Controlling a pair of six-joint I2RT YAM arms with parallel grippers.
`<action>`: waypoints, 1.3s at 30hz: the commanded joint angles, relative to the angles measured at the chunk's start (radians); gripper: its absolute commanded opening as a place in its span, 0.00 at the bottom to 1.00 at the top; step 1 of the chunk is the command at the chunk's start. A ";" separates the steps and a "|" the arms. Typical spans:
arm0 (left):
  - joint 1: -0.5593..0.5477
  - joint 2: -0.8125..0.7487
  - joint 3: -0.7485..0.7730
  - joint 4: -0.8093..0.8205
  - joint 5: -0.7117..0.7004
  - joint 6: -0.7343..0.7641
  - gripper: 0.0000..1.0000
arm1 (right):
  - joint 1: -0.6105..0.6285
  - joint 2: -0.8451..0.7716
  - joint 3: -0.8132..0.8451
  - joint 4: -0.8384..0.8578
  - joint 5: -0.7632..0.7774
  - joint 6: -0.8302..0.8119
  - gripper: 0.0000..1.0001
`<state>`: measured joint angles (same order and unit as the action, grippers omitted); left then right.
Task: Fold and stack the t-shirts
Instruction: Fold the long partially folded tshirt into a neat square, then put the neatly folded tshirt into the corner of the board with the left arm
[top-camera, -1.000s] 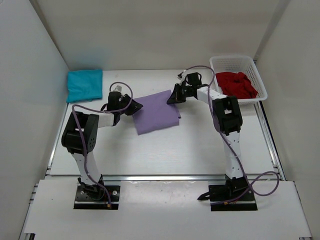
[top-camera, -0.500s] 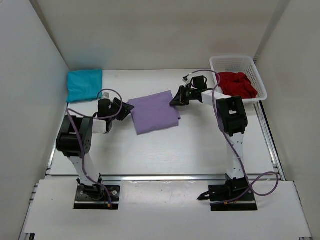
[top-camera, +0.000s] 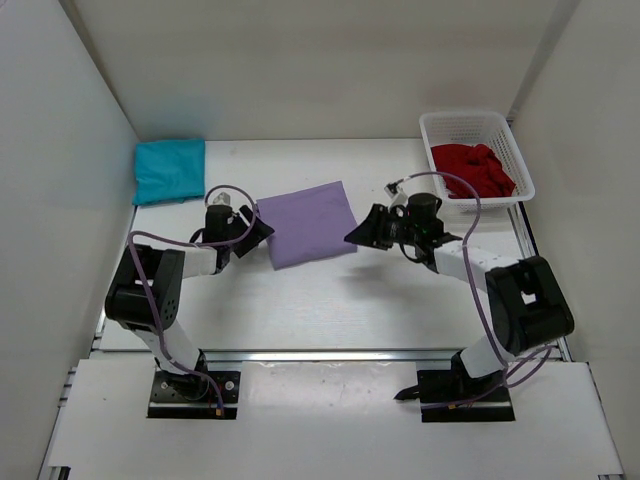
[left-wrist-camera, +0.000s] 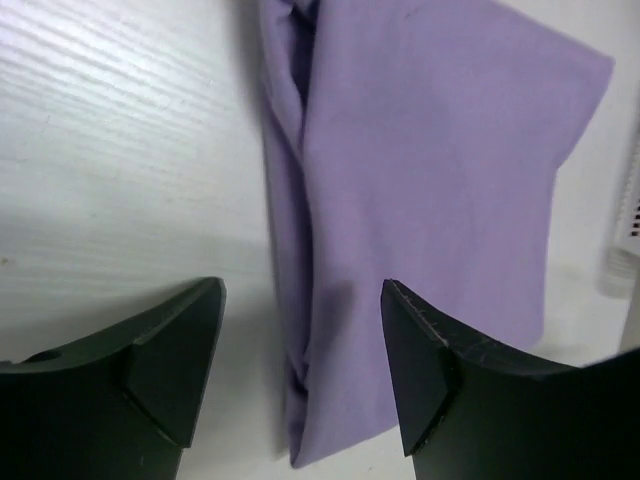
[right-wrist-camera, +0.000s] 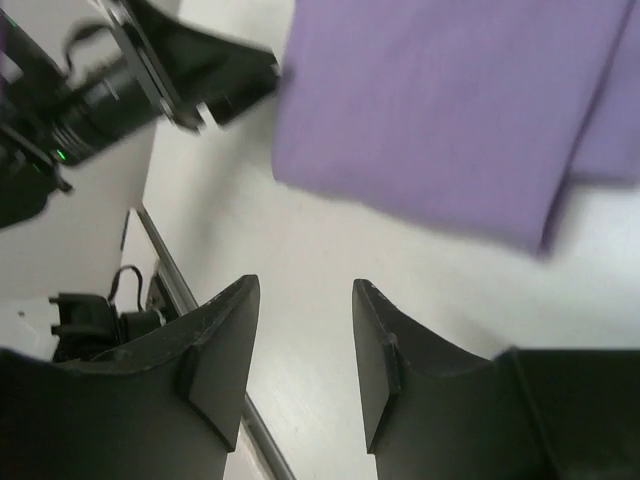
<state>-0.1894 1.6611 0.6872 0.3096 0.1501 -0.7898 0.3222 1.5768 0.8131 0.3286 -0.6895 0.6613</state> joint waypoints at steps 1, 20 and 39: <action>0.001 0.038 0.008 -0.029 0.003 0.043 0.77 | 0.023 -0.105 -0.097 0.082 0.064 -0.014 0.41; -0.102 0.396 0.441 0.194 0.232 -0.144 0.03 | -0.023 -0.162 -0.267 0.153 -0.011 0.009 0.39; 0.476 0.347 0.882 -0.084 0.263 -0.089 0.35 | -0.019 -0.098 -0.264 0.155 -0.084 -0.002 0.38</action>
<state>0.2207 2.0811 1.6676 0.2188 0.4294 -0.8326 0.2836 1.4731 0.5320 0.4343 -0.7391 0.6769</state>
